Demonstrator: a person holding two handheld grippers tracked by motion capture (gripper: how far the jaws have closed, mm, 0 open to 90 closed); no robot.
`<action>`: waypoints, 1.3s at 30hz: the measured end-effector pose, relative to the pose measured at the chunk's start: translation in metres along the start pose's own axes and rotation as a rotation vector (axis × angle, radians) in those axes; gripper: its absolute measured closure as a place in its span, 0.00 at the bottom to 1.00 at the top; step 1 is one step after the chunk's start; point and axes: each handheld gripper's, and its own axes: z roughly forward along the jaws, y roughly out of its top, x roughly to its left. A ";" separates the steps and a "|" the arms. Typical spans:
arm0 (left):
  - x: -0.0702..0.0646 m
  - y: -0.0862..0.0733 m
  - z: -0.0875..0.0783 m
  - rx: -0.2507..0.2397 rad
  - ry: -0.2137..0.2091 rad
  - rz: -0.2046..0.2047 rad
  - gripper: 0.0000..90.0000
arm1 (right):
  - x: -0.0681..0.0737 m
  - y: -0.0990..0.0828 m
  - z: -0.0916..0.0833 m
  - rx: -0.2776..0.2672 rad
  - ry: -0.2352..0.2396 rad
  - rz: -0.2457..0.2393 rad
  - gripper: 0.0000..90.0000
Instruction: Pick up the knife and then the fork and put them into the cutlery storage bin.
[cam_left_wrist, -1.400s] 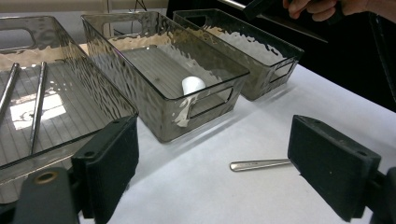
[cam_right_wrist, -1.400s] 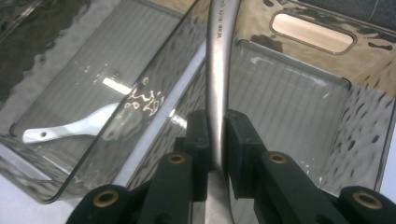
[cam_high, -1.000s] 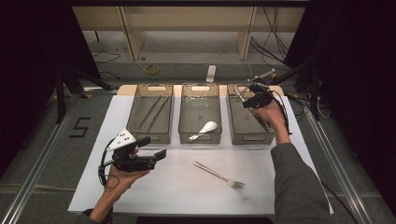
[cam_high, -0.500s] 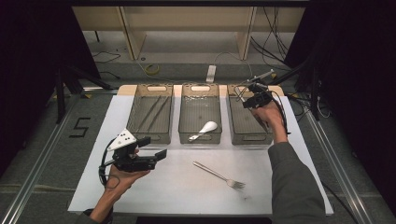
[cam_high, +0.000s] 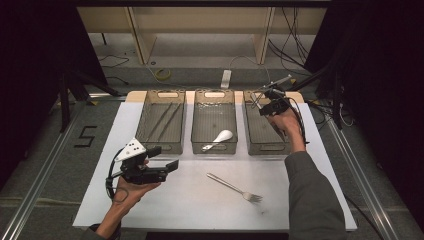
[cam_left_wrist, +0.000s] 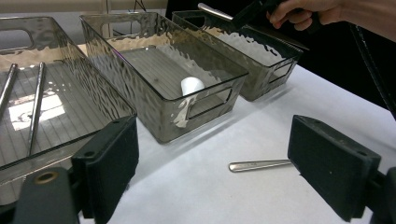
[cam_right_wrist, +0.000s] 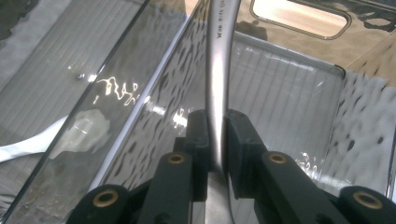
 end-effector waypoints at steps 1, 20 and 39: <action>0.000 0.000 0.000 0.000 0.000 0.001 0.18 | -0.001 0.000 0.001 0.005 0.000 0.003 0.90; -0.001 0.000 0.000 0.000 -0.003 0.002 0.18 | 0.003 0.010 0.010 -0.026 -0.067 -0.013 0.76; 0.000 -0.001 0.000 0.003 0.004 -0.001 0.18 | 0.036 0.009 -0.026 -0.089 0.081 -0.094 0.41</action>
